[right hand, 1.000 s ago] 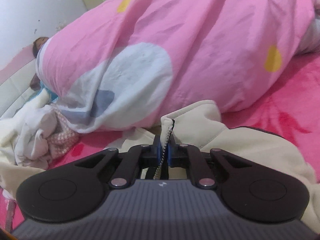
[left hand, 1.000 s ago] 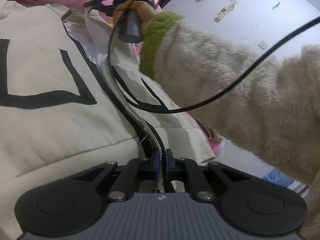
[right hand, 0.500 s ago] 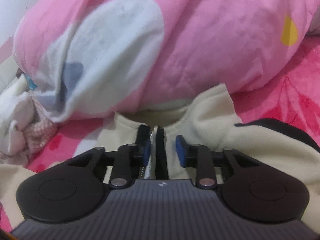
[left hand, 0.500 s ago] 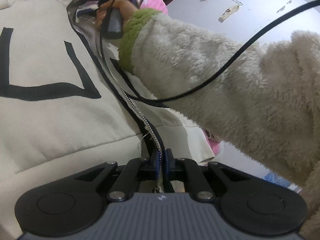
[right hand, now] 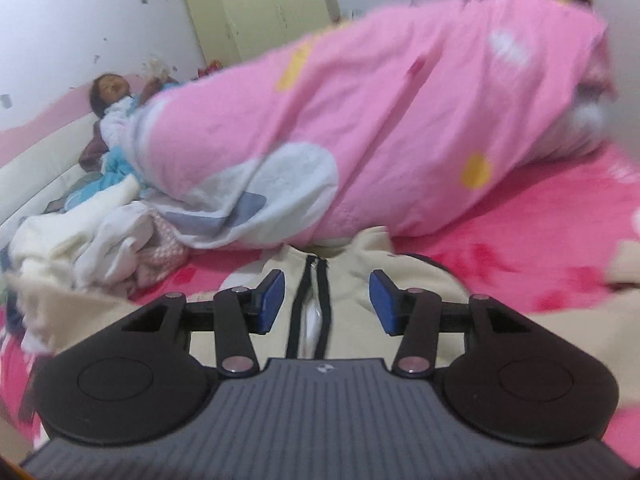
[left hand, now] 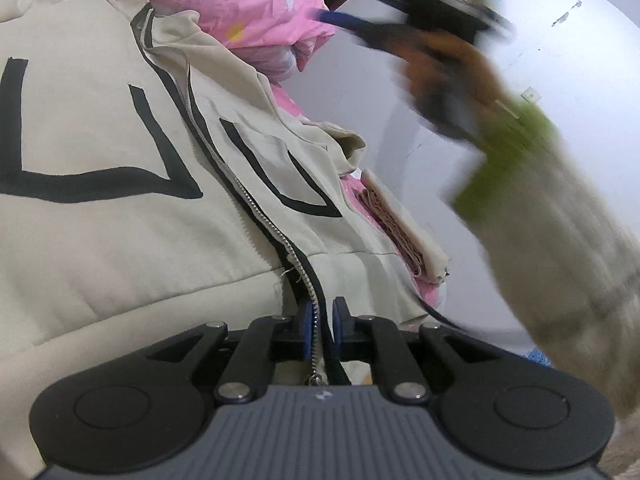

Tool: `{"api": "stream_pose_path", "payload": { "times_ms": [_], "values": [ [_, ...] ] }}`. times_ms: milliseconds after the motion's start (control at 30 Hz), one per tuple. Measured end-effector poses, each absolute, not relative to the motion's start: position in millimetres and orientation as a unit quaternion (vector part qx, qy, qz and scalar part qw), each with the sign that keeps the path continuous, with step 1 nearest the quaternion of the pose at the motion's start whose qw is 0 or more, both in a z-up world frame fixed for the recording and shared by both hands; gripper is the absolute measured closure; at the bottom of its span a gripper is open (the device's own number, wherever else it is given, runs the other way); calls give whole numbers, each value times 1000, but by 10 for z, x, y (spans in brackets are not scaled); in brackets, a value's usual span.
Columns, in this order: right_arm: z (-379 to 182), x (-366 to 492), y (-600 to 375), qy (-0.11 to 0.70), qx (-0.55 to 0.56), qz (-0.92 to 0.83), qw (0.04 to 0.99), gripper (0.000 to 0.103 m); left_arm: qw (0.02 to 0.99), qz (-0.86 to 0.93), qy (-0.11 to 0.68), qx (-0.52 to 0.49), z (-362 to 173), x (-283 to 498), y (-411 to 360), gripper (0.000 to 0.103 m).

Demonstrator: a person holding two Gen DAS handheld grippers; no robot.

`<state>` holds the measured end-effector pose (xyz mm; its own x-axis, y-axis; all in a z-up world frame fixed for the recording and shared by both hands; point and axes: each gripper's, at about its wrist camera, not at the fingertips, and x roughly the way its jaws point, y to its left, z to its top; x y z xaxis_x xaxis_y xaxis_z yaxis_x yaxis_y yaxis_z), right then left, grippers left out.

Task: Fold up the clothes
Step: 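Open both tools and release the zipper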

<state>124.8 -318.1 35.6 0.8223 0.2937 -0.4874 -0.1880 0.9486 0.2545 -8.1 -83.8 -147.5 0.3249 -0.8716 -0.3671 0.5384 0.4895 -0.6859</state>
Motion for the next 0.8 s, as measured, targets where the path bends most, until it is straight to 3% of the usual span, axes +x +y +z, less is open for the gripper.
{"api": "stream_pose_path", "payload": {
  "times_ms": [200, 367, 567, 800],
  "values": [
    [406, -427, -3735, 244, 109, 38, 963, 55, 784, -444, 373, -221, -1421, -88, -858, 88],
    [-270, -1335, -4014, 265, 221, -25, 938, 55, 791, -427, 394, -191, -1354, -106, -880, 91],
    [-1126, -1808, -4156, 258, 378, -47, 888, 55, 797, -402, 420, -163, -1285, -136, -945, 95],
    [-1323, -1957, -4309, 225, 423, -51, 876, 56, 812, -382, 422, -130, -1175, -289, -961, 97]
  ]
}}
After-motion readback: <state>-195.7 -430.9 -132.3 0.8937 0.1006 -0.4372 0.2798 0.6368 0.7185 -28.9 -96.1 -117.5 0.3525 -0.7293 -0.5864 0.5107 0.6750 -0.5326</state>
